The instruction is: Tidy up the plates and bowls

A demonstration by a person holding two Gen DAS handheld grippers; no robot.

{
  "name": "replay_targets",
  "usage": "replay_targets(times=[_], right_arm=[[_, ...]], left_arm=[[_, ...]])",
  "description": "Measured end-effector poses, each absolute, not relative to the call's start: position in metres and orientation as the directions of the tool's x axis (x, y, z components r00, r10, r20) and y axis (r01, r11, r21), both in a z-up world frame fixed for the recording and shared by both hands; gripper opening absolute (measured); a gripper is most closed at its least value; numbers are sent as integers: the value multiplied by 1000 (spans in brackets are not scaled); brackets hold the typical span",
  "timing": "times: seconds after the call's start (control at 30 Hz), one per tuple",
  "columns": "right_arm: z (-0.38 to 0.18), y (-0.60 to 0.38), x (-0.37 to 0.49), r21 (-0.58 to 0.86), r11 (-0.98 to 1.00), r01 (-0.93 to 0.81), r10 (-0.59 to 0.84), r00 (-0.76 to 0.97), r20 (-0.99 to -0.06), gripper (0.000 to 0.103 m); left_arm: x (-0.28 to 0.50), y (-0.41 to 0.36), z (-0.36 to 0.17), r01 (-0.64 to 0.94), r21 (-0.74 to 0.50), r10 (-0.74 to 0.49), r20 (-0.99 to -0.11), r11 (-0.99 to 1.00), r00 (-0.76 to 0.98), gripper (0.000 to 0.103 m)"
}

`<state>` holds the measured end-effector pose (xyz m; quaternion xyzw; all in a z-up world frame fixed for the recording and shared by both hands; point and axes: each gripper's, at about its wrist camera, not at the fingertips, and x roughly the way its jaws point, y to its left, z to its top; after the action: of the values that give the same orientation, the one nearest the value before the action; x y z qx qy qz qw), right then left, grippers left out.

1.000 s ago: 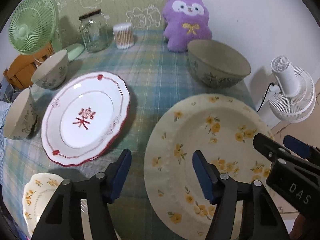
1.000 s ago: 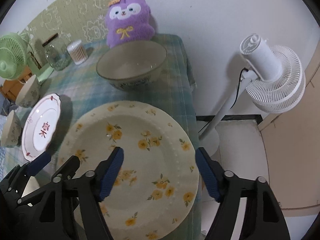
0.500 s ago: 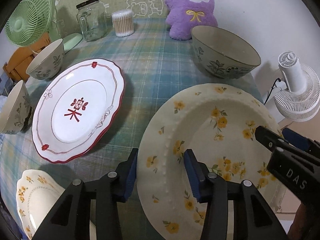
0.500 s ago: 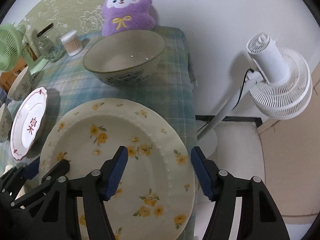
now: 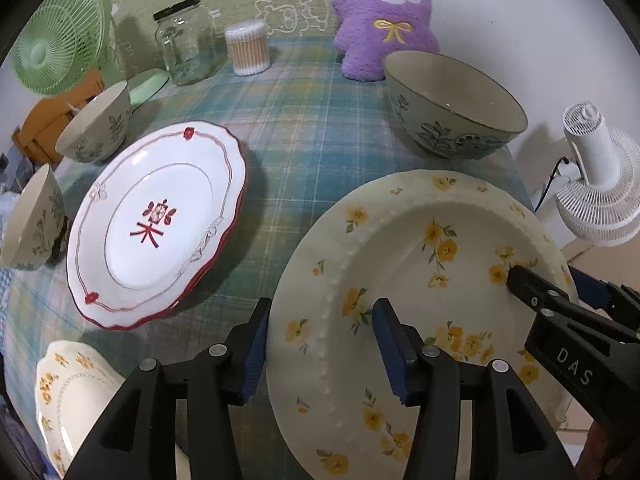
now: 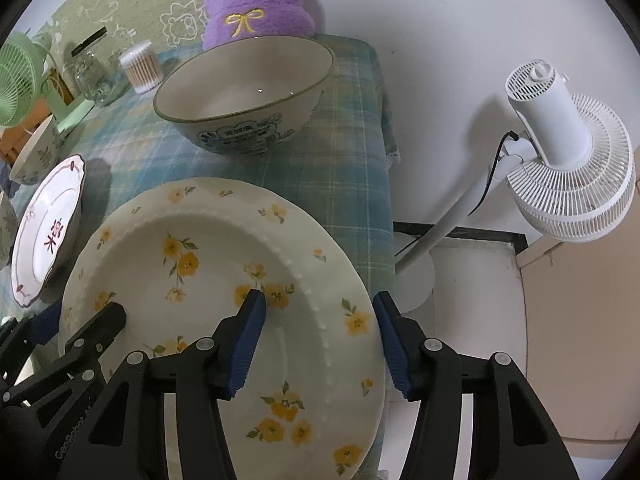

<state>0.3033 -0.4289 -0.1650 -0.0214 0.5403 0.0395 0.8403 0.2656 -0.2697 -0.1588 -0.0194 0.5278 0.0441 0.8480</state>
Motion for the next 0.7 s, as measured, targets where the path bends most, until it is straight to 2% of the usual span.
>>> replay_targets(times=[0.33,0.7], right_arm=[[-153,-431,285,38,998,-50,54,393,-918,58],[-119,-422,256,14,1000,-18,21,436,-900,57]], left_arm=[[261,-268,-134,-101,23,69,-876,995,478,50],[235,-256,-109,-78,-10,30,-874,997,484,50]])
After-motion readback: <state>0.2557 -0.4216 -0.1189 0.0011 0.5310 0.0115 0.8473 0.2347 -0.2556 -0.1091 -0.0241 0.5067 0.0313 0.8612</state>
